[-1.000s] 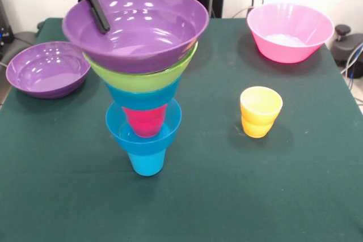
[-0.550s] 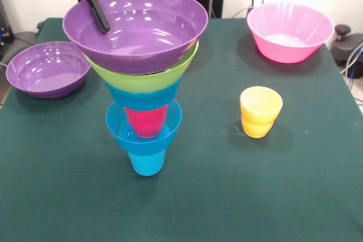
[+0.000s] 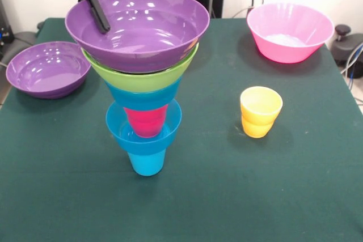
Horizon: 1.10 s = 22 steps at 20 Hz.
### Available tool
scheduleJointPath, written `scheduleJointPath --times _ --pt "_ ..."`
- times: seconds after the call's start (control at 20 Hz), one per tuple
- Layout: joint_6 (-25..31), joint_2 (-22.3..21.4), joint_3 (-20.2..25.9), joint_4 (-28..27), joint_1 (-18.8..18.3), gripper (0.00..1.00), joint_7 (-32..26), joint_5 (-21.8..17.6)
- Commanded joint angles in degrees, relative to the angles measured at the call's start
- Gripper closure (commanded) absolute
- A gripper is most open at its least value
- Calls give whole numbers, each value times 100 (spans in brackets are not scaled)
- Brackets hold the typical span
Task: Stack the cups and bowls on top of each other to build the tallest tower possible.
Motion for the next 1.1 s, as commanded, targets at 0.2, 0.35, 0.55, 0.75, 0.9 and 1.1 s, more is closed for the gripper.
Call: scheduleJointPath --times 0.2,0.35,0.55,0.75,0.9,1.1 --pt "767 51 -201 -90 255 100 -1212 -213" --pt "840 39 -198 -141 266 100 -1245 -190" --pt "836 7 -193 -134 279 100 -1210 -188" --pt "760 -31 -203 -81 295 100 -1131 -217" --pt "739 -35 -205 -71 301 100 -1115 -221" --pt "740 -29 -205 -78 298 100 -1123 -220"
